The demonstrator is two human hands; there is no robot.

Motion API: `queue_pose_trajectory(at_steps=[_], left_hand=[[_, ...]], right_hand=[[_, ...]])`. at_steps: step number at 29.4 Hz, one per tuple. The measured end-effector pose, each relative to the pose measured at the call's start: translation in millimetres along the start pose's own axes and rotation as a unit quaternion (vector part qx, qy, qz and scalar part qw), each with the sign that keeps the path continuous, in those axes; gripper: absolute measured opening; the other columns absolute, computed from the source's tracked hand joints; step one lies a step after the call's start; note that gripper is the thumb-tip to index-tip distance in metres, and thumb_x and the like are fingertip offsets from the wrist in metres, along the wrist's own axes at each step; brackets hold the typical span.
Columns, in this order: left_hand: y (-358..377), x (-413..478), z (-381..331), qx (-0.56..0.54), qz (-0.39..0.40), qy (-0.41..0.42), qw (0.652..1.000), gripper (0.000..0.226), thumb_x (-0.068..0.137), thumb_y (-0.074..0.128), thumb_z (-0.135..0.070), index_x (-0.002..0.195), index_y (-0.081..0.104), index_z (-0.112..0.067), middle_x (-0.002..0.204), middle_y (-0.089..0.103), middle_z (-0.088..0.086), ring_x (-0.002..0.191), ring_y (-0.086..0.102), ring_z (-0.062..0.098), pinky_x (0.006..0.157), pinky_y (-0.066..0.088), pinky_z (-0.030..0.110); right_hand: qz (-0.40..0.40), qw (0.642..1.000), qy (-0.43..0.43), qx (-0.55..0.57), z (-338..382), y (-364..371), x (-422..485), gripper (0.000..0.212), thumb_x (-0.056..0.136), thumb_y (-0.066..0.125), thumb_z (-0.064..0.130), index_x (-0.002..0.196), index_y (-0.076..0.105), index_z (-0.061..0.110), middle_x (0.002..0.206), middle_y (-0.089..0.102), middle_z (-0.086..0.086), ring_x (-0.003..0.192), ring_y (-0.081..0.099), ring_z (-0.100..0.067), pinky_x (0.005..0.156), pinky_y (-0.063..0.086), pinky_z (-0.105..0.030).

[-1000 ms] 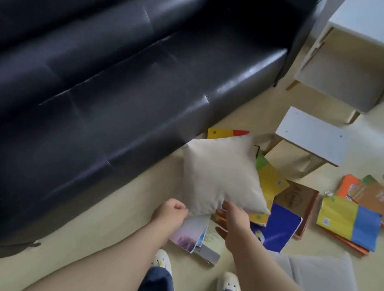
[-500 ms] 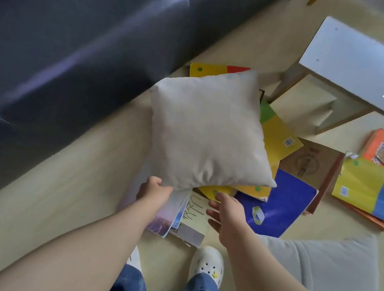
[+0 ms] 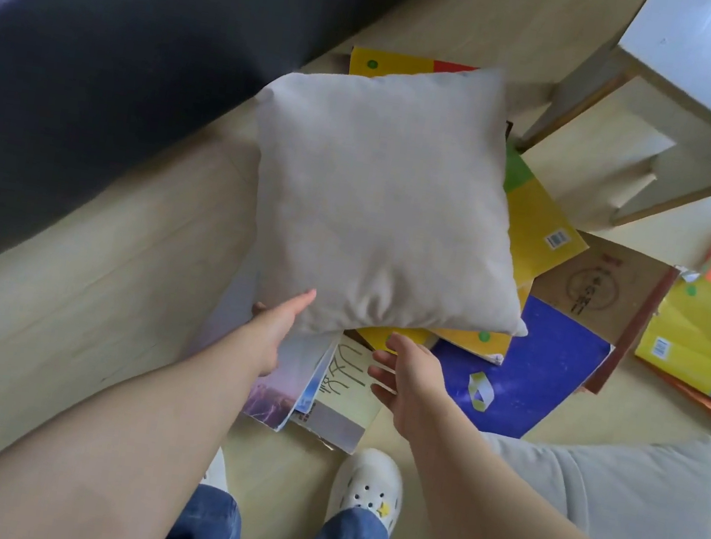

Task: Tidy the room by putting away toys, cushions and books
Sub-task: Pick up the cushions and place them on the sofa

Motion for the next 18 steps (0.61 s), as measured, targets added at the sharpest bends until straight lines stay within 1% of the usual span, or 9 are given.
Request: queue_pose_trajectory(at_steps=[2, 3, 5, 8, 10, 11, 13, 16, 18], left_hand=[[-4.7, 6.8, -4.3, 0.033, -0.052, 0.001, 0.998, 0.113, 0.074, 0.068, -0.058, 0.150, -0.011, -0.028, 0.160, 0.001, 0.001, 0.146, 0.010, 0.025, 0.117, 0.008, 0.052], [-6.0, 9.6, -7.1, 0.039, -0.060, 0.005, 0.997, 0.114, 0.076, 0.068, -0.056, 0.149, -0.015, -0.026, 0.160, -0.001, 0.001, 0.146, 0.009, 0.024, 0.118, 0.007, 0.051], [-5.1, 15.4, -6.7, 0.029, -0.043, 0.002, 0.999, 0.114, 0.078, 0.069, -0.050, 0.149, -0.017, -0.024, 0.160, 0.005, 0.001, 0.145, 0.013, 0.024, 0.118, 0.008, 0.050], [-3.0, 22.0, -3.9, 0.044, -0.036, 0.003, 0.998, 0.113, 0.078, 0.070, -0.048, 0.150, -0.013, -0.021, 0.158, 0.013, 0.003, 0.144, 0.019, 0.024, 0.118, 0.012, 0.048], [-4.7, 27.9, 1.7, 0.054, -0.049, -0.002, 0.997, 0.107, 0.079, 0.071, -0.044, 0.151, -0.002, -0.015, 0.155, 0.023, 0.007, 0.141, 0.025, 0.025, 0.117, 0.018, 0.047], [-5.4, 30.8, 5.1, 0.062, -0.047, -0.005, 0.997, 0.101, 0.079, 0.071, -0.042, 0.150, 0.007, -0.011, 0.152, 0.029, 0.009, 0.139, 0.029, 0.026, 0.116, 0.020, 0.045], [-6.1, 31.7, 9.1, 0.083, -0.041, -0.002, 0.996, 0.079, 0.083, 0.069, -0.036, 0.144, 0.028, -0.006, 0.145, 0.039, 0.012, 0.134, 0.037, 0.026, 0.112, 0.026, 0.040], [-10.4, 35.2, 5.2, 0.134, -0.068, 0.046, 0.988, 0.049, 0.090, 0.062, -0.026, 0.128, 0.045, 0.001, 0.129, 0.053, 0.016, 0.111, 0.051, 0.027, 0.101, 0.036, 0.037], [-10.8, 34.7, 0.9, 0.151, -0.071, 0.091, 0.982, 0.033, 0.092, 0.059, -0.021, 0.117, 0.052, 0.000, 0.114, 0.057, 0.012, 0.098, 0.051, 0.025, 0.092, 0.040, 0.033]], right_hand=[[0.003, 1.000, -0.003, -0.001, 1.1, 3.0, 2.8, 0.027, 0.096, 0.047, 0.026, 0.117, 0.054, 0.012, 0.085, 0.057, 0.000, 0.073, 0.054, -0.016, 0.062, 0.044, -0.027], [0.006, 1.000, -0.003, -0.001, 2.1, 4.5, 2.9, 0.026, 0.096, 0.047, 0.026, 0.117, 0.054, 0.012, 0.085, 0.057, 0.000, 0.073, 0.053, -0.016, 0.063, 0.044, -0.027], [0.008, 1.000, -0.001, 0.004, -0.2, 2.6, 5.1, 0.025, 0.096, 0.047, 0.026, 0.116, 0.054, 0.013, 0.084, 0.057, 0.001, 0.073, 0.053, -0.016, 0.063, 0.044, -0.026], [0.001, 1.000, -0.006, 0.009, -1.3, -2.5, 11.1, 0.023, 0.096, 0.047, 0.026, 0.114, 0.053, 0.013, 0.083, 0.057, 0.001, 0.072, 0.054, -0.016, 0.061, 0.042, -0.027], [-0.008, 1.000, -0.004, 0.006, -5.3, -5.3, 16.4, 0.026, 0.096, 0.048, 0.026, 0.117, 0.053, 0.013, 0.084, 0.057, 0.001, 0.072, 0.054, -0.016, 0.060, 0.042, -0.027], [-0.012, 1.000, -0.002, 0.004, -7.9, -6.6, 18.4, 0.028, 0.096, 0.048, 0.026, 0.119, 0.053, 0.013, 0.084, 0.057, 0.001, 0.072, 0.054, -0.016, 0.060, 0.041, -0.027], [-0.021, 1.000, 0.001, 0.001, -13.2, -10.6, 21.4, 0.030, 0.096, 0.048, 0.027, 0.122, 0.053, 0.012, 0.084, 0.057, 0.001, 0.072, 0.054, -0.016, 0.059, 0.041, -0.027], [-0.024, 1.000, -0.002, 0.003, -14.3, -11.2, 23.8, 0.031, 0.096, 0.048, 0.026, 0.122, 0.053, 0.011, 0.085, 0.057, 0.000, 0.072, 0.054, -0.016, 0.059, 0.041, -0.027], [-0.022, 1.000, -0.005, 0.005, -13.5, -7.2, 24.6, 0.032, 0.096, 0.048, 0.026, 0.123, 0.053, 0.011, 0.085, 0.058, 0.000, 0.071, 0.054, -0.016, 0.060, 0.042, -0.027]])
Point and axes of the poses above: each hand's wrist, its own x-axis towards the middle knuckle, its own y-axis out of the palm, z = x × y, the point moved 4 cm from there along x, towards the middle knuckle
